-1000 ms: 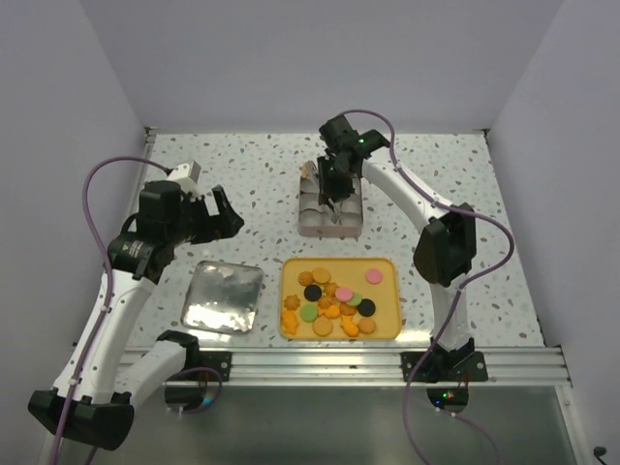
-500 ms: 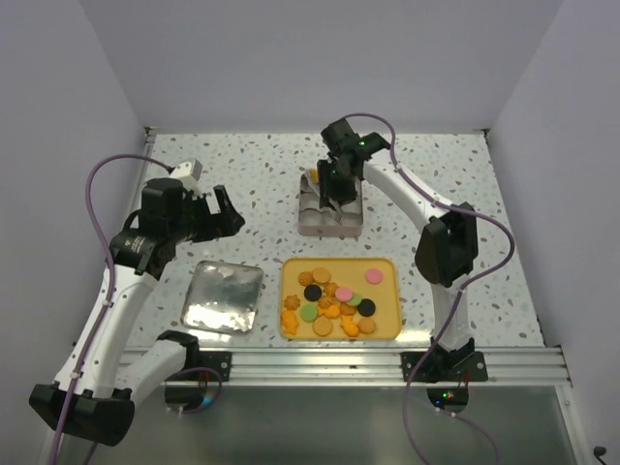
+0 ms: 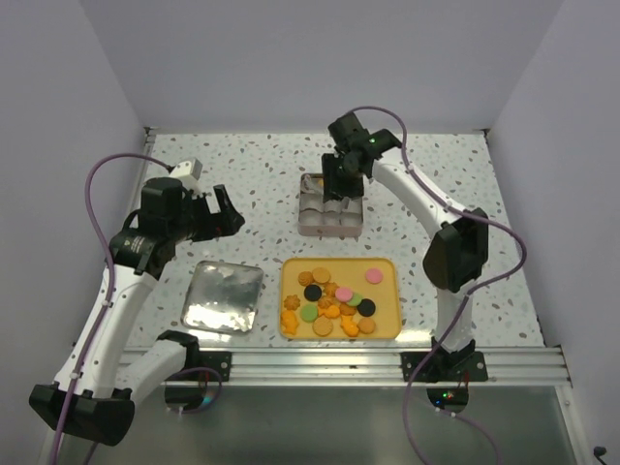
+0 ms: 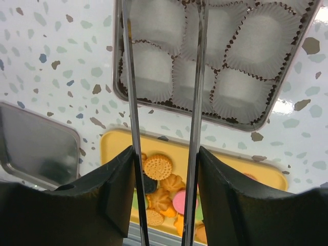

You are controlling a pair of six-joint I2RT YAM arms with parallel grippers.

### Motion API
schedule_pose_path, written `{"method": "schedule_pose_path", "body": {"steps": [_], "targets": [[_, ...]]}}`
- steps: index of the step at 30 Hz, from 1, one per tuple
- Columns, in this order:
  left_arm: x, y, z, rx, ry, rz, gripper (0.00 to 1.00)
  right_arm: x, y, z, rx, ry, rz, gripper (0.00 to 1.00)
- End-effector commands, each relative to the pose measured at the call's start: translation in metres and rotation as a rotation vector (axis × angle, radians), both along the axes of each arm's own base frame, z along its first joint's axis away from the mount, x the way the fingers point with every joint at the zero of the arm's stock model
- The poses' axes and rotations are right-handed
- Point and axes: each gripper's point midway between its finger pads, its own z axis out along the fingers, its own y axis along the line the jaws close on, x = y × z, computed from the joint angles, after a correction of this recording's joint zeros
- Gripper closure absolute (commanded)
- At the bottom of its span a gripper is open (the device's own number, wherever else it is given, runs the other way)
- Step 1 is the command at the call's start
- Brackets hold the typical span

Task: Pack the cookies

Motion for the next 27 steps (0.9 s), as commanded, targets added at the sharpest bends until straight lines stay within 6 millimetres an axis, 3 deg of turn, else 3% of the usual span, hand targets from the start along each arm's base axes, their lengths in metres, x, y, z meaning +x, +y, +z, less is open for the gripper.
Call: {"method": "schedule_pose_path", "body": {"steps": [1,5,6,8,9,11,12,13,14,16,20,23,27], "targets": [[0.003,-0.002,0.022,-0.002,-0.065,-0.016,0.0,-0.008,-0.011,0.058,0.048,-0.116,-0.007,0.49],[0.003,-0.002,0.023,-0.005,-0.068,-0.016,0.0,-0.024,-0.019,0.073,0.062,-0.131,-0.006,0.49],[0.003,-0.002,0.023,-0.005,-0.067,-0.014,0.0,-0.031,-0.023,0.069,0.059,-0.117,-0.005,0.49],[0.003,-0.002,0.024,-0.006,-0.07,-0.014,0.0,-0.047,-0.025,0.081,0.099,-0.124,0.002,0.5],[0.003,-0.002,0.024,-0.006,-0.07,-0.012,0.0,-0.058,-0.028,0.07,0.092,-0.091,0.004,0.51],[0.003,-0.001,0.023,-0.01,-0.068,-0.005,0.0,-0.078,-0.029,0.081,0.138,-0.1,0.013,0.51],[0.003,-0.001,0.022,-0.01,-0.065,0.0,0.0,-0.093,-0.028,0.068,0.133,-0.063,0.031,0.51],[0.003,-0.001,0.02,-0.016,-0.061,0.005,0.0,-0.107,-0.027,0.077,0.156,-0.078,0.042,0.51],[0.002,-0.002,0.019,-0.022,-0.057,0.006,0.0,-0.12,-0.027,0.064,0.144,-0.045,0.054,0.52],[0.001,-0.004,0.016,-0.033,-0.047,-0.004,0.0,-0.153,-0.011,0.061,0.145,-0.021,0.123,0.52],[-0.001,-0.007,0.013,-0.044,-0.041,-0.018,0.0,-0.218,0.001,0.04,0.117,0.057,0.211,0.53],[-0.003,-0.008,0.011,-0.047,-0.039,-0.023,0.0,-0.238,-0.006,0.022,0.103,0.094,0.183,0.53],[-0.008,-0.011,0.009,-0.063,-0.036,-0.038,0.0,-0.248,-0.021,0.015,0.084,0.1,0.156,0.53]]}}
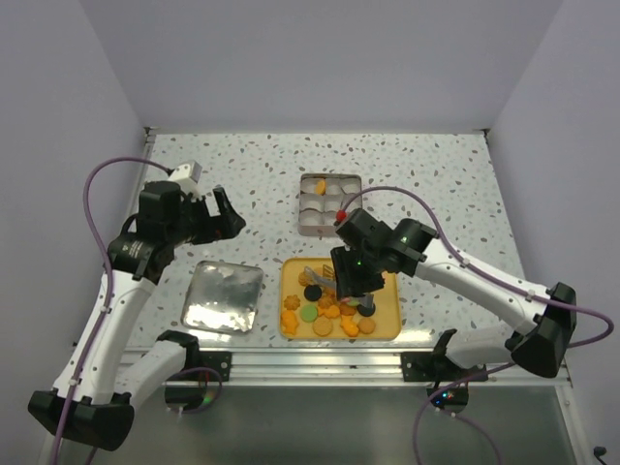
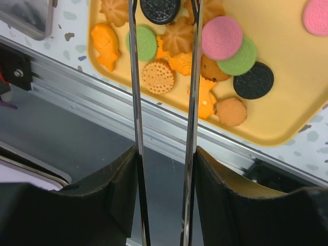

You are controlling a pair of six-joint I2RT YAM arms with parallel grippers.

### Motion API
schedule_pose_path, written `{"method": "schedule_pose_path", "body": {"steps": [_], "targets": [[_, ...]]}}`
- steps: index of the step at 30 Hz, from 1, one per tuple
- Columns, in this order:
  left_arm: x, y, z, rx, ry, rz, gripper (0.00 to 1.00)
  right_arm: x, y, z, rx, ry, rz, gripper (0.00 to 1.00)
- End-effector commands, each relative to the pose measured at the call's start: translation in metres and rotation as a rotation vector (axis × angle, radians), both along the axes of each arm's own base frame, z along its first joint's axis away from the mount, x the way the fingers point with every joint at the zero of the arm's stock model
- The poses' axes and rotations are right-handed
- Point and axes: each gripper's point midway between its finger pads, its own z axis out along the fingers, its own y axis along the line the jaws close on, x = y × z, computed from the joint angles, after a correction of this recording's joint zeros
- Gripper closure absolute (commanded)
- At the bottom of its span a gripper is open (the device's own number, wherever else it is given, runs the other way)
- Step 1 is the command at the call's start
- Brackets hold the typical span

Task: Pack the cookies

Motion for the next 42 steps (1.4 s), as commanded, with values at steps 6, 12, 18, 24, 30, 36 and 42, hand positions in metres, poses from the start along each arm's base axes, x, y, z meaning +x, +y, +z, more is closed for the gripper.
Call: {"method": "schedule_pose_path", "body": {"steps": [6,12,18,24,30,36,42], "targets": [[-0.008,-0.008,0.005,-0.044,-0.023,-0.032,0.0,-0.001,-0.015,0.013,-0.008,-0.039,-0.072,0.53],[-0.012,-0.007,0.006,-0.042,-0.026,-0.034,0.0,-0.003,-0.017,0.006,-0.03,-0.023,-0.07,0.53],[-0.016,-0.006,0.005,-0.039,-0.02,-0.035,0.0,-0.001,-0.011,0.0,-0.053,-0.013,-0.053,0.52],[-0.017,-0.005,0.007,-0.038,-0.027,-0.034,0.0,0.0,-0.01,-0.006,-0.082,0.003,-0.042,0.51],[-0.017,-0.004,0.006,-0.035,-0.025,-0.03,0.0,0.003,-0.01,-0.01,-0.104,-0.002,-0.038,0.5],[-0.015,-0.005,0.006,-0.037,-0.027,-0.031,0.0,0.007,-0.003,-0.017,-0.1,0.005,-0.039,0.5],[-0.013,-0.004,0.006,-0.029,-0.031,-0.026,0.0,0.008,0.0,-0.022,-0.106,0.009,-0.032,0.51]]}}
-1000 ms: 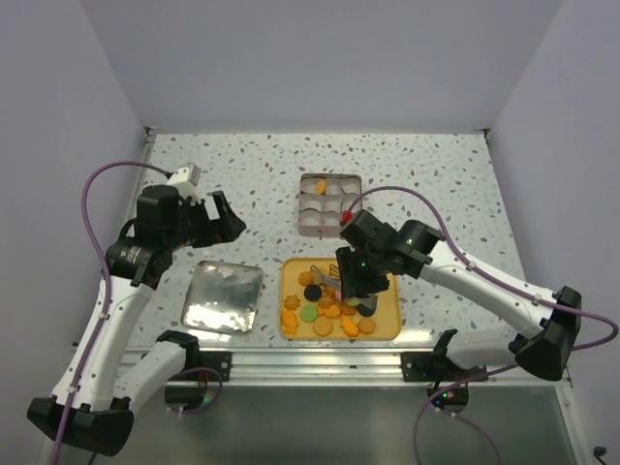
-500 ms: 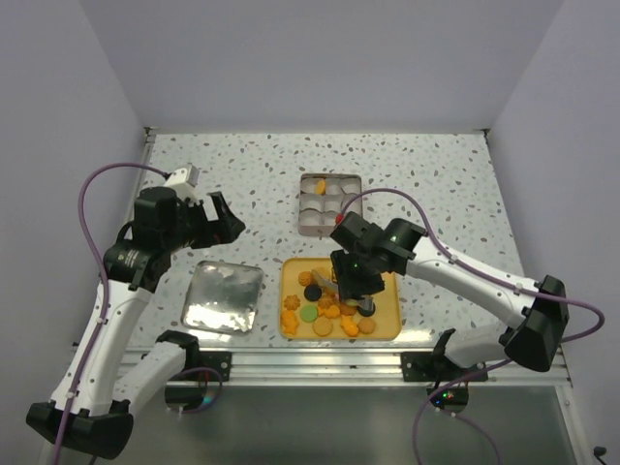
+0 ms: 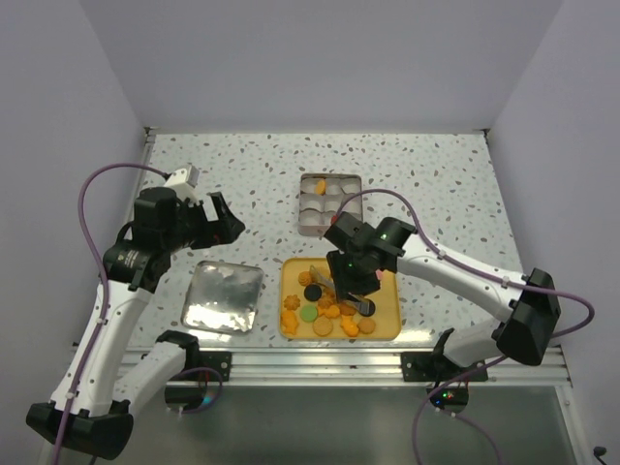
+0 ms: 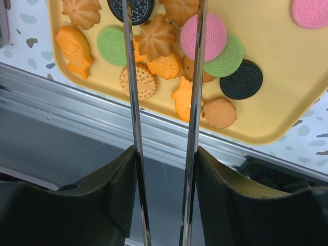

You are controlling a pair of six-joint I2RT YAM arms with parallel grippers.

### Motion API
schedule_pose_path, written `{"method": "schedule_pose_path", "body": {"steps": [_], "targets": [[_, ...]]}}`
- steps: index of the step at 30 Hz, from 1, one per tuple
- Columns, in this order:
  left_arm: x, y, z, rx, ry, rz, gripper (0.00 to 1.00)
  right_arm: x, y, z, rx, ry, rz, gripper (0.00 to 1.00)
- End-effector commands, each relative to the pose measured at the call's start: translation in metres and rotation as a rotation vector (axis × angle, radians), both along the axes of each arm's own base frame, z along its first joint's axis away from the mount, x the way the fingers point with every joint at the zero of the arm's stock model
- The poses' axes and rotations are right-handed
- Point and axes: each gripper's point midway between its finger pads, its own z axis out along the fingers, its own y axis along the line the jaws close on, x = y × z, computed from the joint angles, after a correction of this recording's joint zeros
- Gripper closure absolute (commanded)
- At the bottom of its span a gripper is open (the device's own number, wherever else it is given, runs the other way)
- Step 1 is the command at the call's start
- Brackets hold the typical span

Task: Pack the cookies

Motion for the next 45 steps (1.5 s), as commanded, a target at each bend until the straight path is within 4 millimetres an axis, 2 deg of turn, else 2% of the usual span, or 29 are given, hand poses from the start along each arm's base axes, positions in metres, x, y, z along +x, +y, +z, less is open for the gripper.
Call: {"method": "schedule_pose_path", "body": {"steps": [1,9,15,16,18,19,21,24,30,31,32,33,34,35,36,39,45], "targets": [[0.0,-0.002,0.002,-0.005,-0.01,-0.01,0.0,0.008,0.008,0.007,0.024,-0.037,0.006,0.51],[0.003,-0.003,0.003,-0.004,-0.014,-0.011,0.0,0.007,0.008,0.012,0.025,-0.039,0.011,0.6],[0.005,-0.003,0.004,-0.002,-0.019,-0.013,0.0,0.015,0.006,0.036,0.024,-0.09,0.0,0.61],[0.006,-0.004,0.005,-0.002,-0.02,-0.013,0.0,0.021,0.01,0.047,0.042,-0.117,-0.003,0.61],[0.007,-0.004,0.006,-0.004,-0.023,-0.013,0.0,0.027,0.007,0.056,0.027,-0.149,-0.007,0.61],[0.007,-0.004,0.006,-0.002,-0.023,-0.012,0.0,0.034,0.012,0.068,0.043,-0.175,-0.007,0.61],[0.009,-0.003,0.009,0.0,-0.029,-0.01,0.0,0.04,0.011,0.076,0.022,-0.196,0.0,0.61],[0.011,-0.003,0.012,0.006,-0.036,-0.008,0.0,0.057,0.018,0.1,0.049,-0.244,0.004,0.61],[0.014,-0.002,0.016,0.011,-0.044,-0.005,0.0,0.099,0.021,0.109,0.067,-0.255,-0.025,0.61],[0.015,-0.002,0.017,0.012,-0.047,-0.006,0.0,0.109,0.021,0.118,0.088,-0.273,-0.045,0.61],[0.015,-0.002,0.017,0.013,-0.048,-0.003,0.0,0.117,0.024,0.112,0.072,-0.264,-0.039,0.61],[0.015,-0.002,0.017,0.012,-0.047,-0.002,0.0,0.124,0.027,0.119,0.088,-0.281,-0.04,0.61],[0.015,-0.001,0.017,0.014,-0.048,-0.002,0.0,0.131,0.027,0.118,0.083,-0.283,-0.045,0.61],[0.015,-0.001,0.017,0.015,-0.05,0.001,0.0,0.138,0.031,0.11,0.065,-0.271,-0.035,0.61],[0.016,-0.001,0.018,0.015,-0.05,0.0,0.0,0.145,0.035,0.114,0.073,-0.283,-0.035,0.61],[0.017,-0.001,0.02,0.017,-0.053,0.005,0.0,0.159,0.04,0.106,0.054,-0.279,-0.028,0.61],[0.017,0.004,0.026,0.034,-0.064,0.022,0.0,0.181,0.033,0.088,0.026,-0.258,-0.061,0.61]]}}
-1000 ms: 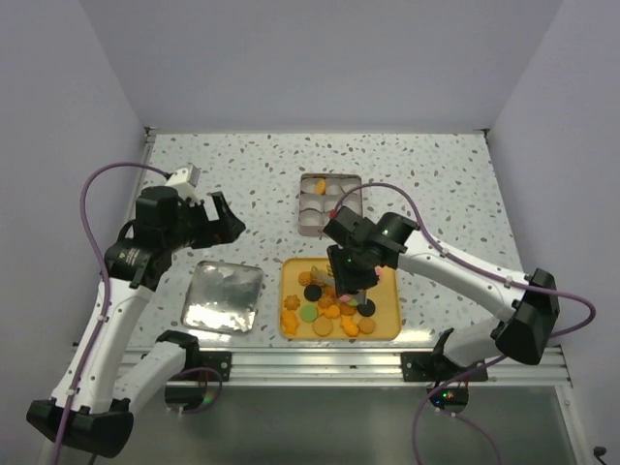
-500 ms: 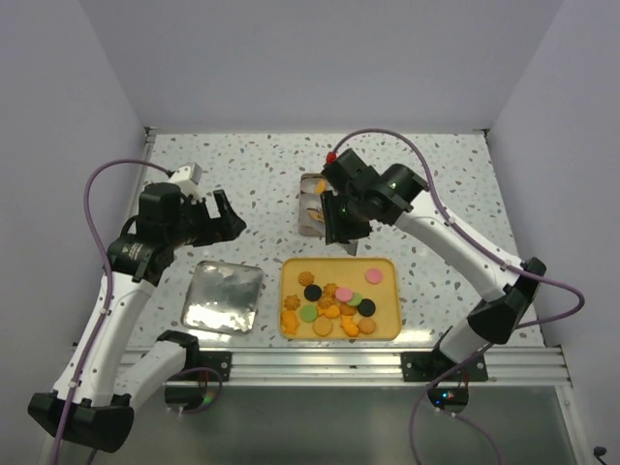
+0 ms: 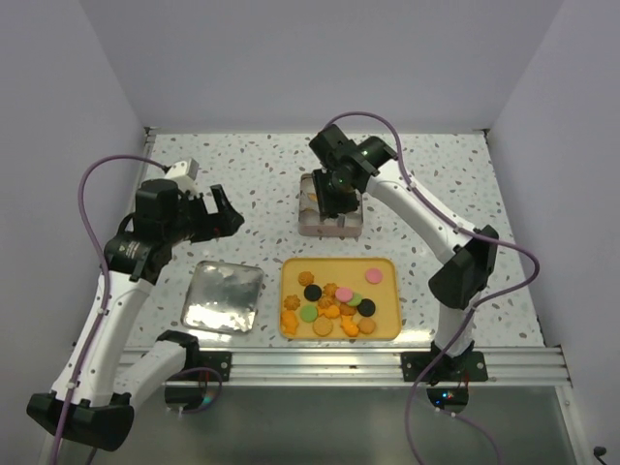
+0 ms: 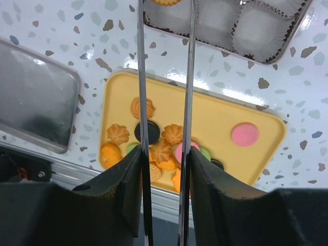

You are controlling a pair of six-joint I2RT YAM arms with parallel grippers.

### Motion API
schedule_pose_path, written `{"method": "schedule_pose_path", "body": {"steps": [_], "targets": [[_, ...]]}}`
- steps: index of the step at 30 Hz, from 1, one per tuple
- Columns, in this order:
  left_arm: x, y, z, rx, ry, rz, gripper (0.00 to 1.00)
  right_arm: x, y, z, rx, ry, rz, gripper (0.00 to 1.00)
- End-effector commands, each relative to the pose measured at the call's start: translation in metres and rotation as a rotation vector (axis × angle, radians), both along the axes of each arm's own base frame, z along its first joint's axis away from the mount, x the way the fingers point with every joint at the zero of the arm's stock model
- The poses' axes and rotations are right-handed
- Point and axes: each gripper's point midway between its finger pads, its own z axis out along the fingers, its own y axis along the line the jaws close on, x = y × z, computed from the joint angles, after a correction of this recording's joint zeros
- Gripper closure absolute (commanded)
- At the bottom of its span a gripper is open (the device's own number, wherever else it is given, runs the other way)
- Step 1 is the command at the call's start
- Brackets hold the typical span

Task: Pack the cookies

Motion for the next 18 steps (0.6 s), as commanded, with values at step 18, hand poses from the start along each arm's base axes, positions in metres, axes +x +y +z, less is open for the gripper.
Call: {"method": "schedule_pose_path", "body": {"steps": [18], "targets": [[0.005,0.001,0.019,0.019,-0.057,-0.008,0.0,0.048,0.011,-0.021,0.026,-0.01,0.003,0.62]]}}
